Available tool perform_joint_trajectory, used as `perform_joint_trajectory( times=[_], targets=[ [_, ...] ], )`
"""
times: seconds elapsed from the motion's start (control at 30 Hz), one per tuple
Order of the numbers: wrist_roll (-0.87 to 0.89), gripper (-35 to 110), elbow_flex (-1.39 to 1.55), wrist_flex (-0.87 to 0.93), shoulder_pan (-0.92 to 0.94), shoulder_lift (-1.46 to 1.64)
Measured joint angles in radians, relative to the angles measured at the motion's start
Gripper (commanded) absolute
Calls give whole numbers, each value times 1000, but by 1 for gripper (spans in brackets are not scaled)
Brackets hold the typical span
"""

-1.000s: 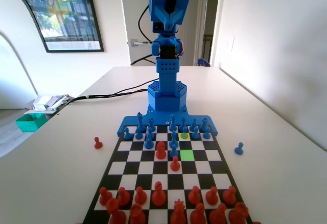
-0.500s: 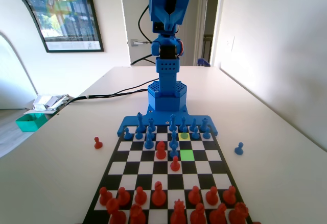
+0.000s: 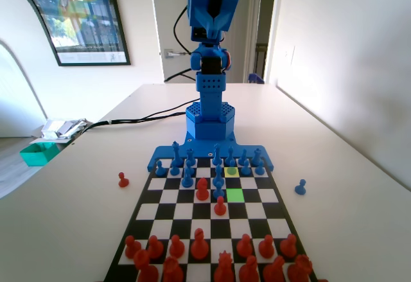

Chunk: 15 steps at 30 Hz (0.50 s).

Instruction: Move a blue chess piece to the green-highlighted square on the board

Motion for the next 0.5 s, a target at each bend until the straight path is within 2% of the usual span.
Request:
perform_joint_trajectory(
  times=[0.2, 0.5],
  targets=[
    [2, 1, -28, -6, -3, -28],
    [37, 1, -291, 97, -81, -264]
  ],
)
